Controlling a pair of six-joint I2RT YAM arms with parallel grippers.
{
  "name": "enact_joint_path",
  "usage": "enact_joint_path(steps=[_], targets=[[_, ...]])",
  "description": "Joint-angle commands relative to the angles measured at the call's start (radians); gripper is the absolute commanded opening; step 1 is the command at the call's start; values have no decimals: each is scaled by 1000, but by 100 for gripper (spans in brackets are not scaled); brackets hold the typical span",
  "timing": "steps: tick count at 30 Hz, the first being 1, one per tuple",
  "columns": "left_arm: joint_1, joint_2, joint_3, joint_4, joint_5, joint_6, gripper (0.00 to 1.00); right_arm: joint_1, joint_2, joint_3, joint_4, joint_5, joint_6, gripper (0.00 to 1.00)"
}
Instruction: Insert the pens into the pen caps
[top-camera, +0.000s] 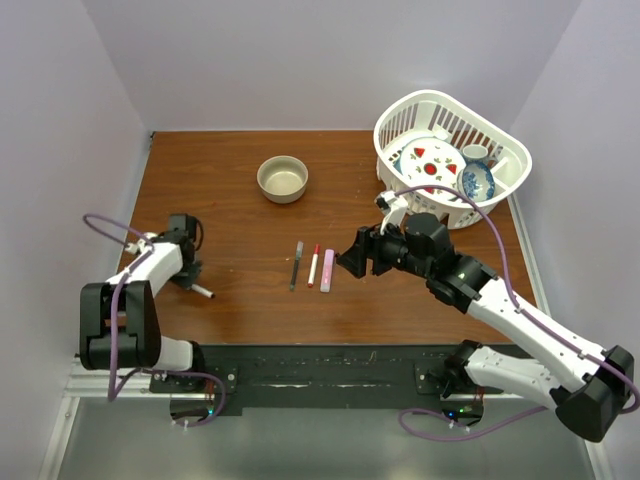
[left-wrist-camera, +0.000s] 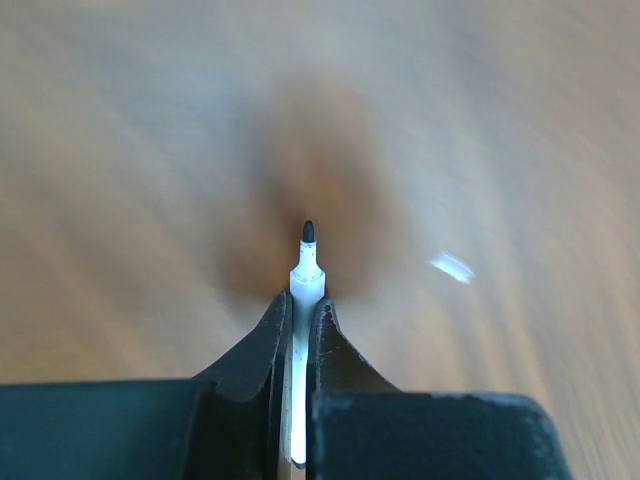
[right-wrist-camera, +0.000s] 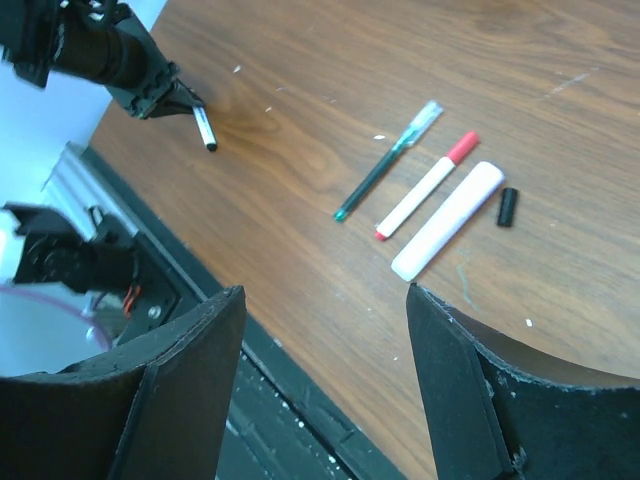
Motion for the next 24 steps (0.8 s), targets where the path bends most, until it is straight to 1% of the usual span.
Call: enact_joint_path(steps=[1,2,3,4,5,6,7,8,10,11,12,13,15,16,19,24], targets=[[-150,-2,-8,244,152,180,0,1,22,46,32,108,26,69],[-179,-19,-13,302,185,208,0,1,28,48,32,123,28,69],[-233,-28,-30,342,213,243,0,1,34,51,35,137,33,69],[-258,-39,-39,381,248,307,0,-2,41,52,42,151,34,69],[-281,-63,-51,457,317,333,0,-2,54,54,49,168,36,69],[-316,-75,-77,494,356,358,0,-10,62,54,56,175,42,68],[-331,-89,-90,531,394,404,0,-13,68,55,68,185,46,68],[-345,-111,-100,588,463,418,0,-17,80,57,73,186,49,68],[-370,-122,-114,642,523,459,0,-31,93,61,88,194,57,68],[-374,-122,-113,677,595,476,0,-33,96,60,98,207,57,68],[-388,-120,-110,697,635,495,0,-34,103,57,122,215,59,68],[-396,-116,-110,717,708,530,0,-40,110,49,137,214,63,67],[-425,-114,-107,760,762,559,0,-51,136,43,194,192,85,66],[-436,-119,-110,780,819,580,0,-51,148,41,213,182,97,66],[-466,-128,-130,904,919,572,0,-53,200,46,297,133,144,67],[-519,-149,-146,1024,1013,542,0,-53,280,49,387,97,239,69]])
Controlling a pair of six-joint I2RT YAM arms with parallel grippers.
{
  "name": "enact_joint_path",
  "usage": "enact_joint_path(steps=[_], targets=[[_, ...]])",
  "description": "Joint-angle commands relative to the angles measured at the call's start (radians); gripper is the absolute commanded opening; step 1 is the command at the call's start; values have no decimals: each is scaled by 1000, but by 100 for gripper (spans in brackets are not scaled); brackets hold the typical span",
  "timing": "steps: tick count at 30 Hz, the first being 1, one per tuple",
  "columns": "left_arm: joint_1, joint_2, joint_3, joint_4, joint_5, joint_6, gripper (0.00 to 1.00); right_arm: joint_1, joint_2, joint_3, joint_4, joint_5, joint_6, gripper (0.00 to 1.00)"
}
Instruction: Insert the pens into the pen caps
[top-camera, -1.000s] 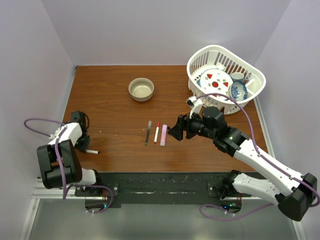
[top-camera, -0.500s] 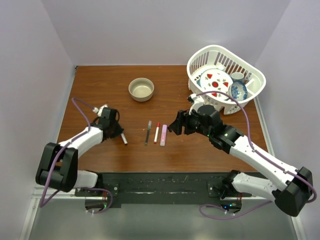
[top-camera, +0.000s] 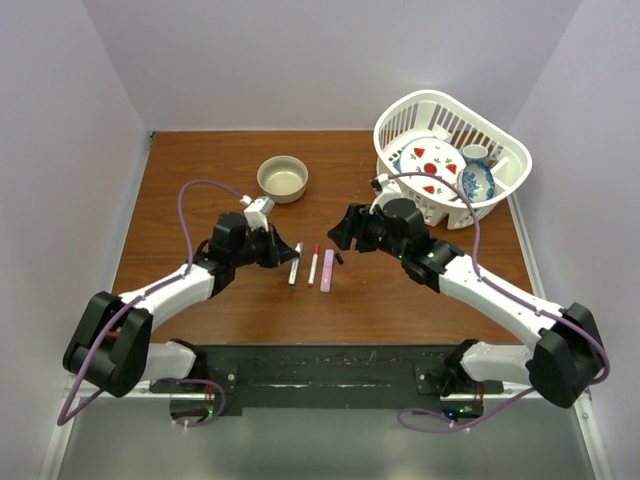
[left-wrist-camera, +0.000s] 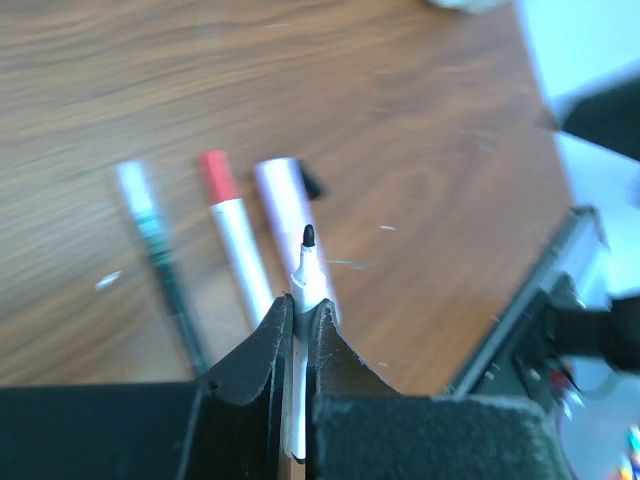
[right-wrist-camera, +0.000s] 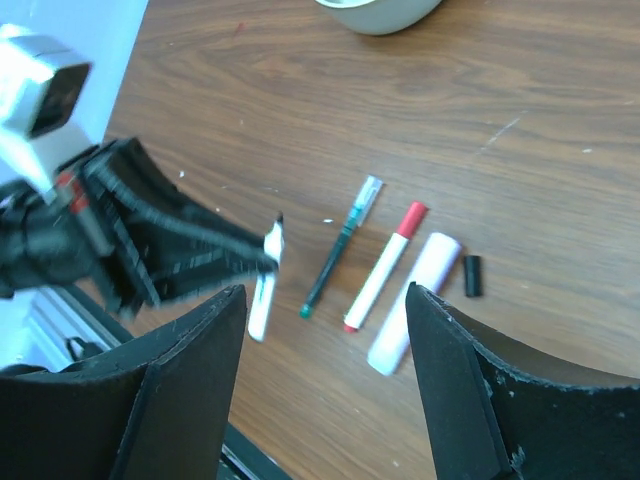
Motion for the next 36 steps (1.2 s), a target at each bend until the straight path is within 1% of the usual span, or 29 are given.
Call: enact_joint_path(steps=[1,3,7,10,12,16,20,21,22,24,25,27,28,29,30,31,32,33,34,36], targets=[[-32,-42,-11,212,164,13,0,-1,42,34,162,-42,113,69],[-41,-45,-19,250,186,-4,0,-1,59,21,223,-81,147,69],[-48,-51,-36,359,229,-45,0,2,105,20,254,-98,164,67],[-55,-49,-42,393,235,-62,0,6,109,17,268,-95,165,63],[-56,-45,-43,404,233,-78,0,14,117,22,271,-98,161,58],[-56,-37,-43,454,230,-113,0,46,123,13,274,-94,159,56],[-58,-37,-36,467,220,-131,0,82,129,-6,273,-69,161,52],[-58,-39,-34,470,220,-137,0,86,128,-12,271,-65,159,49],[-58,-40,-39,476,220,-139,0,97,126,-15,270,-62,159,42],[-58,-48,-40,486,218,-144,0,100,119,-22,273,-51,158,33],[-58,-51,-43,491,220,-145,0,102,116,-24,271,-46,156,23],[-58,-57,-45,491,223,-144,0,102,108,-24,270,-39,148,12],[-59,-57,-45,493,226,-144,0,102,100,-23,267,-37,144,5],[-58,-59,-45,491,229,-145,0,100,96,-21,267,-36,136,1],[-58,-57,-45,490,241,-144,0,102,93,-15,265,-37,133,0],[-58,-59,-43,491,247,-145,1,100,86,-13,264,-34,128,0],[-58,-57,-43,491,253,-147,5,102,83,-10,262,-34,124,0],[-58,-59,-45,490,268,-148,10,102,79,-7,260,-33,122,0],[-58,-59,-46,488,276,-147,19,102,71,-4,260,-25,116,0],[-58,-62,-51,479,299,-145,27,100,65,2,253,-14,109,0]])
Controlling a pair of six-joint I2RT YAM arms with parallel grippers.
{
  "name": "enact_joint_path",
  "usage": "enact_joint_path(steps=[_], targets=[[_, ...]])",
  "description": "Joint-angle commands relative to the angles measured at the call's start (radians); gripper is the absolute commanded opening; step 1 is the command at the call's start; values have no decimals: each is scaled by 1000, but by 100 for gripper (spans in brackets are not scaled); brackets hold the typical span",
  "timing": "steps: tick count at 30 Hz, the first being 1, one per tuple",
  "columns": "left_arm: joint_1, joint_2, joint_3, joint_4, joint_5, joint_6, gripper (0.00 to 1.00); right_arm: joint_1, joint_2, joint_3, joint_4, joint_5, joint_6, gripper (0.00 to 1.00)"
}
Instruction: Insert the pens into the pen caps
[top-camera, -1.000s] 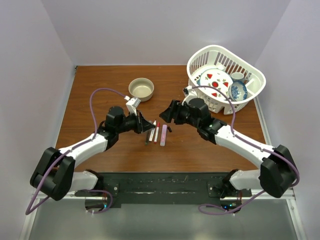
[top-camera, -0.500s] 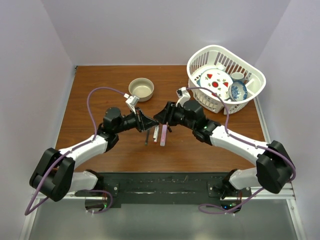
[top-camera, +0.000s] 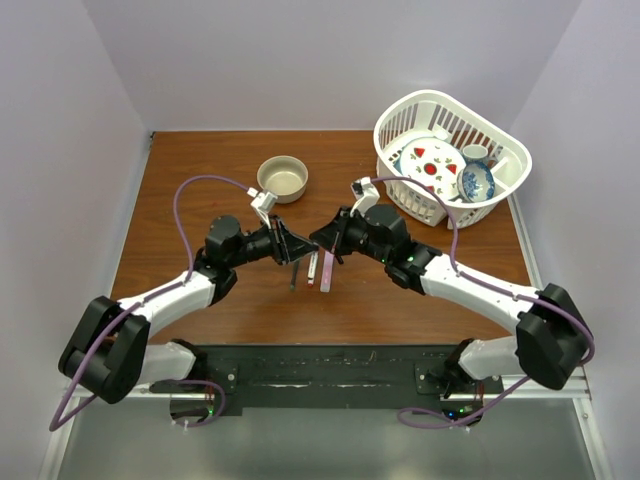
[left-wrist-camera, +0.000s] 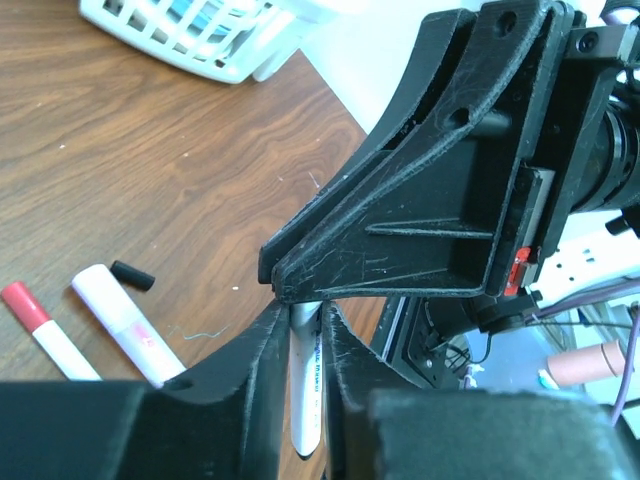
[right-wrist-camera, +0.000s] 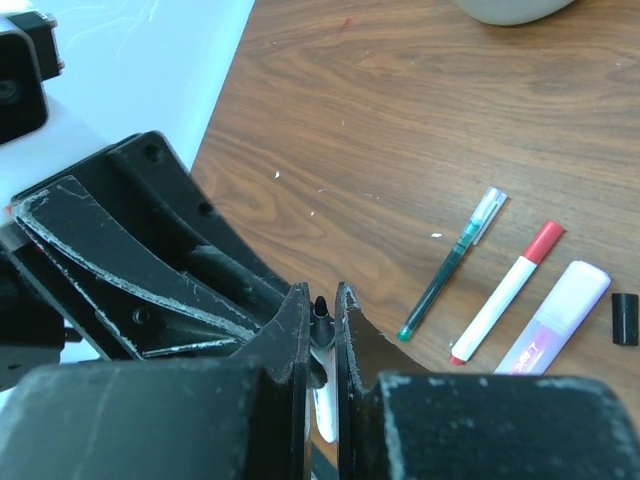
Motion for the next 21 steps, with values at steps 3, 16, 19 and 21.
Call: enact_joint_path(steps=[3,16,19,21], targets=[[-5,-28,-13,43,94,2,34,6,-53,31,8,40,-41,0],[-11,-5,-28,51,137,2,37,5,-48,63,7,47,-46,0],[-15,14,-28,60,139,-1,38,5,-43,63,13,40,-40,0],[-17,24,-28,71,140,-6,38,5,-43,62,17,36,-35,0]])
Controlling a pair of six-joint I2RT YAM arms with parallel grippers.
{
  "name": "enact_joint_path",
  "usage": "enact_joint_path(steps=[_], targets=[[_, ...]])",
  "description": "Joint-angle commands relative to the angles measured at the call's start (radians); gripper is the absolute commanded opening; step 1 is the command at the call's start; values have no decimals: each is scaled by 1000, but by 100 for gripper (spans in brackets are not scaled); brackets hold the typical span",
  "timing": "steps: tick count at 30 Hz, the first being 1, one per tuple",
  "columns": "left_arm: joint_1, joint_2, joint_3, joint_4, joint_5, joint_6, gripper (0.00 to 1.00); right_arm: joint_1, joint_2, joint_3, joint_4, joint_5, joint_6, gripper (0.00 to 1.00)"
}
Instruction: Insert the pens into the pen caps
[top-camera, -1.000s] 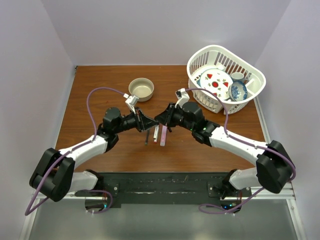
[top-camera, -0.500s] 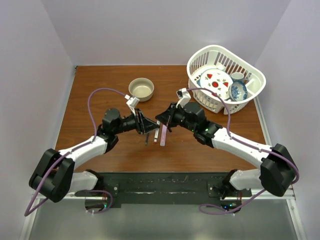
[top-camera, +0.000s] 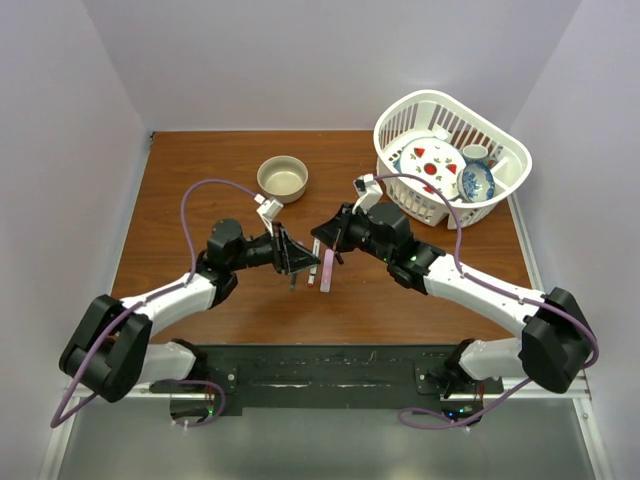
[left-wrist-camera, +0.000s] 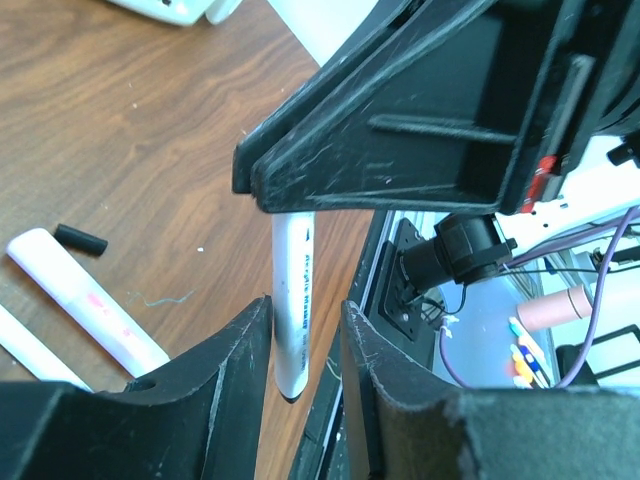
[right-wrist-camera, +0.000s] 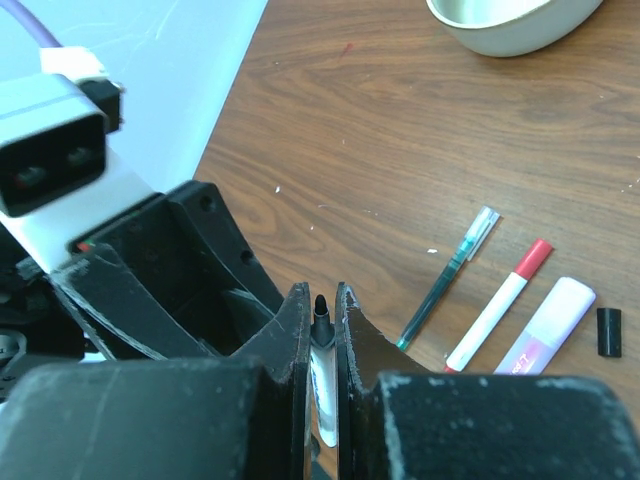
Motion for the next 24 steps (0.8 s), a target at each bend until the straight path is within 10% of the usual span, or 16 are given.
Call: enact_joint_path(steps=[1,8,15,24], targets=[[-10,23,-1,68,34,-7,36,5,-17,44,34,8,-2,0],[-11,42,15,77,63,-7,0,5,-17,41,41,-19,4,0],[-8,-30,52,-65,-30,80,0,5,-101,20,-67,-8,-46,46],[208,-196,121,-282,-112,120,0,3,-201,-54,-285,126,-90,37]])
